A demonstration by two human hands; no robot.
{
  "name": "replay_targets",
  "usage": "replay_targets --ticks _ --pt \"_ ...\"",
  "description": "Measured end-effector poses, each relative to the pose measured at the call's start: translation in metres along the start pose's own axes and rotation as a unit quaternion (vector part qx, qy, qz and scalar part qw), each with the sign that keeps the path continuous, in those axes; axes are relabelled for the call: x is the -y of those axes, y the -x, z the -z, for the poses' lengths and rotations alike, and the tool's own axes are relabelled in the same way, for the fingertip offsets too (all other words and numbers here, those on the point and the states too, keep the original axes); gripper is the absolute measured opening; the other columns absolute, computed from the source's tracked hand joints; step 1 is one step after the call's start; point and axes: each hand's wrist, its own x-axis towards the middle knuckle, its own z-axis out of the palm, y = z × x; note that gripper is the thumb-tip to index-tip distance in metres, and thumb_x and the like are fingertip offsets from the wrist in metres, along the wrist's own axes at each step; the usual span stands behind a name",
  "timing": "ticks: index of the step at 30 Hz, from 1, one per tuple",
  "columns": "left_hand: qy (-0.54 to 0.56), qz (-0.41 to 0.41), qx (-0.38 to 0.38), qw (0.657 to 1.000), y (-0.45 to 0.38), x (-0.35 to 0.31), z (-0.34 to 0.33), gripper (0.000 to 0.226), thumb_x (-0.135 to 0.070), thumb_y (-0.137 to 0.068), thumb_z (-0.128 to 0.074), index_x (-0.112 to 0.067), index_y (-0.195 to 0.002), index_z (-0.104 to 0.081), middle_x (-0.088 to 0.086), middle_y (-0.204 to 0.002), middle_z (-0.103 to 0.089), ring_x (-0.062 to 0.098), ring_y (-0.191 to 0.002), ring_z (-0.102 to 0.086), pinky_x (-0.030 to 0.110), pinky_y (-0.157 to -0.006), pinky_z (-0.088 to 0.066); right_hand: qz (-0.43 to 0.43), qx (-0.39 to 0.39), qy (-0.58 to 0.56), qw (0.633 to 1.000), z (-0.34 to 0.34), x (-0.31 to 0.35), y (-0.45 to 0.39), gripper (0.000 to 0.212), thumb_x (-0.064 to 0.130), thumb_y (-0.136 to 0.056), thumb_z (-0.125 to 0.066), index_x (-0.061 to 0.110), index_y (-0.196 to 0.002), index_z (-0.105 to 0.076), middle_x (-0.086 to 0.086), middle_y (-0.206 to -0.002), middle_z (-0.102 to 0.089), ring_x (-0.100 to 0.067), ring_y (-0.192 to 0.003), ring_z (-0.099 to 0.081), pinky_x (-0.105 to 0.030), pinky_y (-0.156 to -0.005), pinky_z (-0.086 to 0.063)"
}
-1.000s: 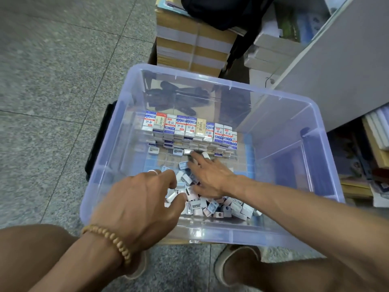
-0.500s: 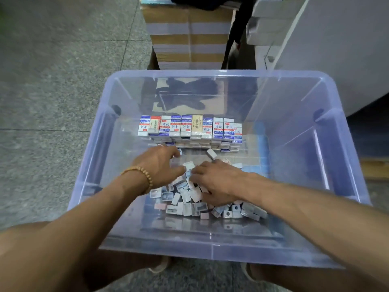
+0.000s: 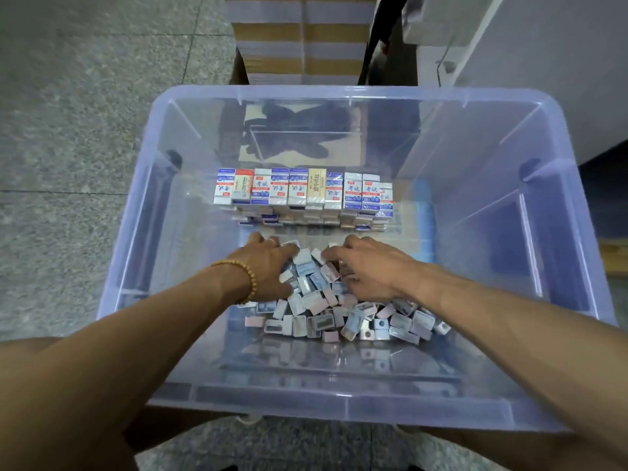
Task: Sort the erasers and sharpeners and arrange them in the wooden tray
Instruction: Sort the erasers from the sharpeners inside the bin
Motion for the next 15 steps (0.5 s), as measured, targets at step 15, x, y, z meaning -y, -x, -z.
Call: replay_targets --ticks 15 --pt "-0.053 -0.094 -0.014 0.994 -0.017 -0.018 0.0 0.104 -0.048 -0.062 -0.087 -0.027 -0.142 -0.023 0.003 -0.142 -0.045 0.032 -0.126 -0.037 0.042 -0.095 -0.042 -0.11 0.112 -0.073 0.985 -0.002 -0.021 0.016 0.063 0.031 -0.077 -0.083 0.02 -0.127 -0.046 0.0 -0.109 -0.06 -0.022 -0.095 -0.058 -0.035 -0.079 -0.051"
